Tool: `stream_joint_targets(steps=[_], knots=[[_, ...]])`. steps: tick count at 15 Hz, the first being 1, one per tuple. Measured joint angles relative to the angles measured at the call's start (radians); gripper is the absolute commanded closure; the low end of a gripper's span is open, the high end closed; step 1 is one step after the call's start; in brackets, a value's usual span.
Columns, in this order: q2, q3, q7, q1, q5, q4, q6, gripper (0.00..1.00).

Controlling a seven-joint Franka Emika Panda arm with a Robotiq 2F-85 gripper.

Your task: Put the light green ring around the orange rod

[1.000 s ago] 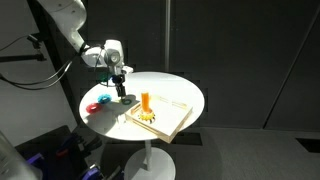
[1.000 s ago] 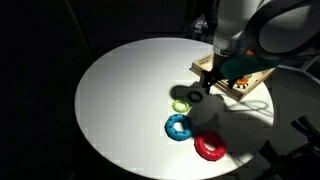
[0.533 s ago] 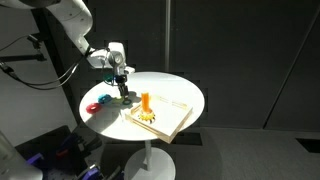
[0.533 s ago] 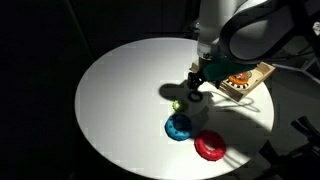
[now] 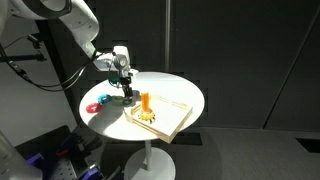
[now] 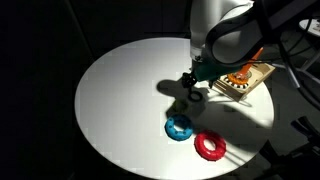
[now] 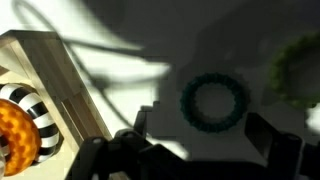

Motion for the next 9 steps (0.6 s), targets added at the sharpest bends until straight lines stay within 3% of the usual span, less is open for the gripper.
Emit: stream_joint_targets(steps=[9], knots=[[0.077,-0.001,0.000,0.031,0.019,0.087,0.000,0.00]])
